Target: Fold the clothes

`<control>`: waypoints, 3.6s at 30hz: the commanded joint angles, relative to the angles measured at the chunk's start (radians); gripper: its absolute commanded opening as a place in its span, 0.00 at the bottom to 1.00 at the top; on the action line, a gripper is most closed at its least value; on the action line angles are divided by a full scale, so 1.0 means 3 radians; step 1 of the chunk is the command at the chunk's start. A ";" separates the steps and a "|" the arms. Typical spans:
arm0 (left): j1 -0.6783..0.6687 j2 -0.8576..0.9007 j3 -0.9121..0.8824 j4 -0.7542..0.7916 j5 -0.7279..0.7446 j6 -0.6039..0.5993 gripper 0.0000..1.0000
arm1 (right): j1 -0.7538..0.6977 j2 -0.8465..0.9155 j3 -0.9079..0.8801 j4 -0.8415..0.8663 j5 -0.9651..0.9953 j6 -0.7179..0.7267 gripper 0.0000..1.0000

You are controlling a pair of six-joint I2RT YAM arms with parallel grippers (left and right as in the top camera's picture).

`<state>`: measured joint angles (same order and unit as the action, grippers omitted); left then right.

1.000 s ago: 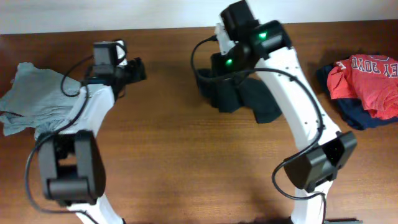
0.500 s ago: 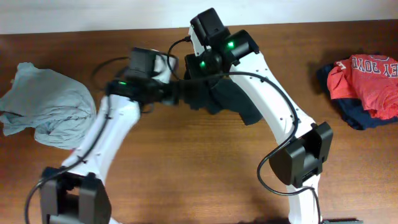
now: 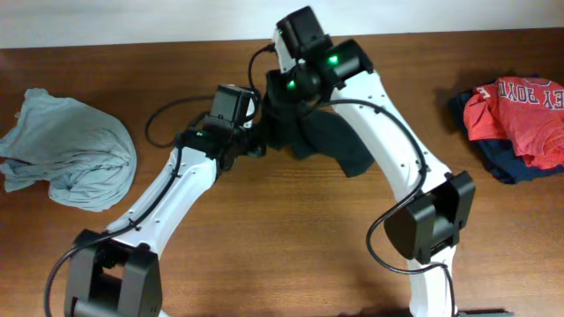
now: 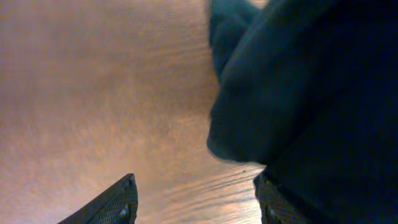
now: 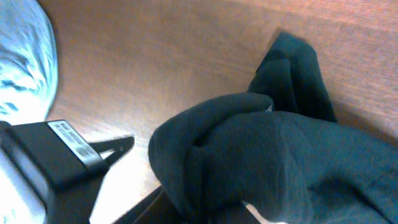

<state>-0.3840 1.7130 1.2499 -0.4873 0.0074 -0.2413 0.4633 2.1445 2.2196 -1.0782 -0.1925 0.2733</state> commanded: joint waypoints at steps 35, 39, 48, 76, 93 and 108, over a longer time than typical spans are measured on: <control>0.0318 -0.0020 -0.0562 0.1381 0.1330 -0.4049 0.87 | -0.0248 -0.0001 0.0006 0.0282 -0.0460 0.0233 0.04; 0.0285 -0.0013 -0.0562 0.1424 0.1189 -0.4219 0.87 | -0.0209 -0.0001 0.0006 0.0328 -0.0465 0.0257 0.04; 0.0237 0.0126 -0.0562 0.1582 0.1127 -0.4710 0.86 | -0.0126 -0.0001 0.0008 0.0388 -0.0594 0.0373 0.04; 0.0444 0.0127 -0.0562 0.2005 0.0547 -0.3975 0.01 | -0.0127 -0.0001 0.0008 0.0435 -0.0830 0.0426 0.04; 0.1240 0.0123 -0.0558 0.2701 0.1497 -0.2603 0.01 | -0.0575 -0.0039 0.0019 -0.0841 -0.0276 -0.0315 0.99; 0.1349 0.0123 -0.0548 0.2946 0.1376 -0.2416 0.01 | -0.0407 -0.0038 -0.0858 -0.1095 0.0682 -0.0575 0.79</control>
<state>0.0132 1.7439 1.0859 0.3901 0.4294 -1.0203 0.3347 2.1441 2.0464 -1.4185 -0.0292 0.1226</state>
